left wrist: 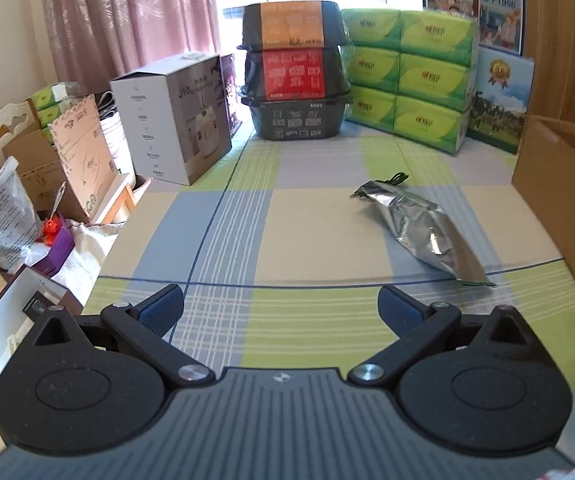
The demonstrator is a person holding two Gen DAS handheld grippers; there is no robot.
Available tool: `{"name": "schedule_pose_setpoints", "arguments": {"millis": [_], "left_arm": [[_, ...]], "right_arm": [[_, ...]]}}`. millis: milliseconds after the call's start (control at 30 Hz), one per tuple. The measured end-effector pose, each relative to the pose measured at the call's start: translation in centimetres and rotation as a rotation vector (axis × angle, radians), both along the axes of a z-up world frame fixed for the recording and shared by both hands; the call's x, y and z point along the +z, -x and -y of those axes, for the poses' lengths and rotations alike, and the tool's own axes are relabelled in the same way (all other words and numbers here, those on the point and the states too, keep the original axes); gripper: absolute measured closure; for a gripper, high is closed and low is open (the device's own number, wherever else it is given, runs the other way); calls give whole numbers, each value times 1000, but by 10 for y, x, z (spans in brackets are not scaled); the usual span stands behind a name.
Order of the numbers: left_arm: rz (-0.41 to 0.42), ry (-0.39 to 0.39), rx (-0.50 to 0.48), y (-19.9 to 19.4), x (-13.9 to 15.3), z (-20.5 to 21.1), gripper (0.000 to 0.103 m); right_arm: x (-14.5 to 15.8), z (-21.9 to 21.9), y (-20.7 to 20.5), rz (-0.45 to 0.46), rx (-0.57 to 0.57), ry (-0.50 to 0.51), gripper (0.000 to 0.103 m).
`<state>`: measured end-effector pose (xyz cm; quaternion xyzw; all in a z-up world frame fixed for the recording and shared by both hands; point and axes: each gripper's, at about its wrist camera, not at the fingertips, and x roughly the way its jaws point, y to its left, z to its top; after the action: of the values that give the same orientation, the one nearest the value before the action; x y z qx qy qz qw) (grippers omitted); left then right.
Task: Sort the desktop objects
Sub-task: 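Move both tools back over the silver foil bag and black cable, then grasp the silver foil bag with the right tool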
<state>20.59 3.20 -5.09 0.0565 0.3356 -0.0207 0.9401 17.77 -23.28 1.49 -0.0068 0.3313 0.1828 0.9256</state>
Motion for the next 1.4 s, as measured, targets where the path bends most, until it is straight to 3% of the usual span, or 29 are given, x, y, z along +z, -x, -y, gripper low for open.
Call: {"name": "schedule_pose_setpoints", "arguments": {"millis": [133,367,733,833,867,967,1133,1400], "left_arm": [[-5,9,-37,-32,-14,-7,2],[-25,-21,-126,-77,-37,-7,2],[-52,-64,-254,-118,-59,0,2],[-61,-75,-276,-124,-60,1,2],[-62,-83,-285,-125,-60,3,2],[-65,-121,-328,-129,-59,10,4],[-75,-164,-420,-147,-57,27,12],[-80,-164,-571,-202,-60,65,24]], "right_arm": [[-28,-17,-46,-27,41,28,5],[-73,-49,-118,-97,126,91,25],[-116,-74,-170,-169,157,229,46],[-117,-74,-173,-178,164,243,50],[-116,-74,-173,-177,165,252,63],[-113,-69,-170,-187,169,261,69],[-97,-44,-166,-160,122,248,69],[-77,-1,-191,-176,39,273,69]]}}
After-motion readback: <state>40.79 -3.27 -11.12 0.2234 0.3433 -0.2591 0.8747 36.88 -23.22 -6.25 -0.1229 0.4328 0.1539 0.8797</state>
